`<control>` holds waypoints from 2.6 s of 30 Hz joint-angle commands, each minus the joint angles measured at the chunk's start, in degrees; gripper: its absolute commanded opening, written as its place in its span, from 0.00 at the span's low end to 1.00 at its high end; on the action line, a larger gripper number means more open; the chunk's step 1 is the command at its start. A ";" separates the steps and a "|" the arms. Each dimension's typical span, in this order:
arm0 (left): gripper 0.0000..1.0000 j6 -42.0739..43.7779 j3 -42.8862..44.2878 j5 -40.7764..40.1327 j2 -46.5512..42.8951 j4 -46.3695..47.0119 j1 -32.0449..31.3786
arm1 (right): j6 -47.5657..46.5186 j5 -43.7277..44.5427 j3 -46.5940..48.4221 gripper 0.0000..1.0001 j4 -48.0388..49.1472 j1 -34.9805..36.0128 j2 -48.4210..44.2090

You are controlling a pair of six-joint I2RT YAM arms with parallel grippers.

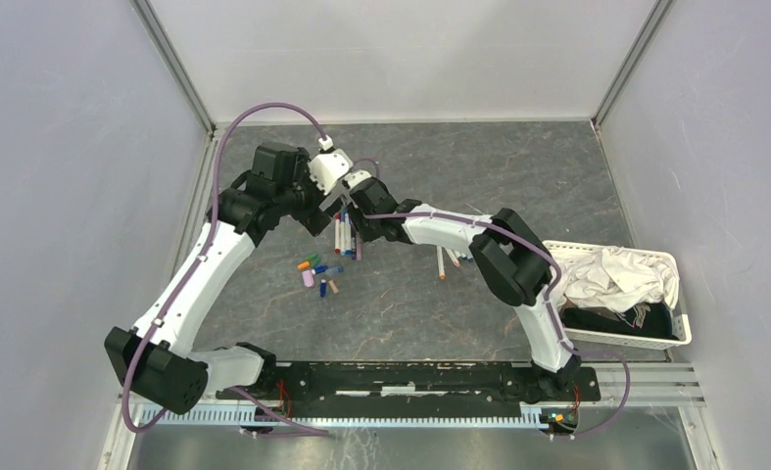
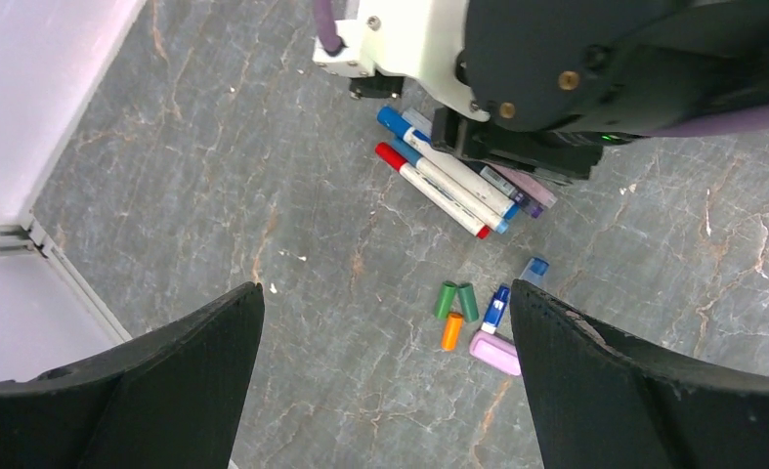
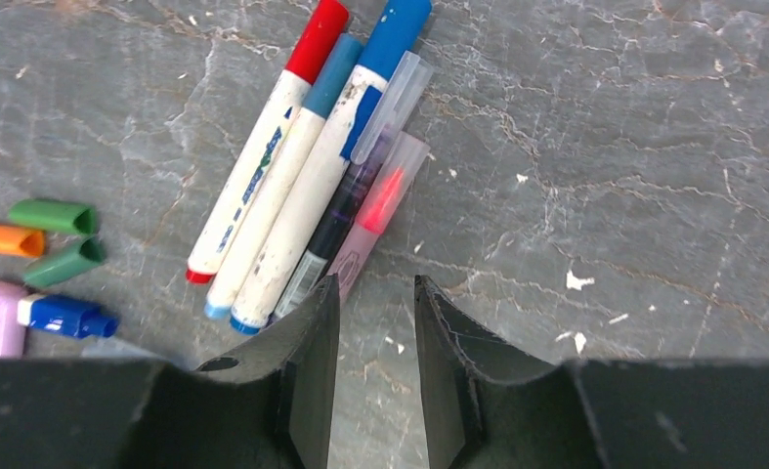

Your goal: Open the pen caps

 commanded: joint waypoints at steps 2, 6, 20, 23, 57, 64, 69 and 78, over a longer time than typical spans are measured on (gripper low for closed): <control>1.00 -3.24 -1.30 0.49 -0.45 -1.00 0.22 | 1.64 0.61 5.81 0.38 -1.20 -0.24 3.47; 1.00 -2.79 -1.47 0.73 -0.85 -1.54 0.26 | 2.20 -0.29 6.01 0.35 -0.32 -0.23 5.33; 0.98 -2.13 -1.65 1.08 -0.06 -1.54 0.39 | 0.36 7.59 2.43 0.31 -2.12 -0.11 3.43; 0.98 -2.09 -1.62 1.13 -0.03 -1.49 0.49 | -0.92 8.49 2.75 0.30 -3.21 -0.13 2.95; 0.89 32.71 -15.42 30.82 -2.27 -9.35 0.49 | 1.59 -65.24 -20.82 0.00 13.48 -6.78 -16.95; 0.75 34.74 -16.39 31.96 -1.02 -10.07 -0.49 | 3.31 -69.70 -17.34 0.00 13.83 -4.58 -14.12; 0.50 35.24 -17.68 33.14 -0.51 -11.16 -1.71 | 6.04 -69.42 -15.33 0.00 15.03 -4.15 -11.88; 0.18 36.80 -17.25 32.77 1.26 -14.41 -2.25 | 8.41 -69.46 -14.25 0.01 17.01 -4.01 -11.21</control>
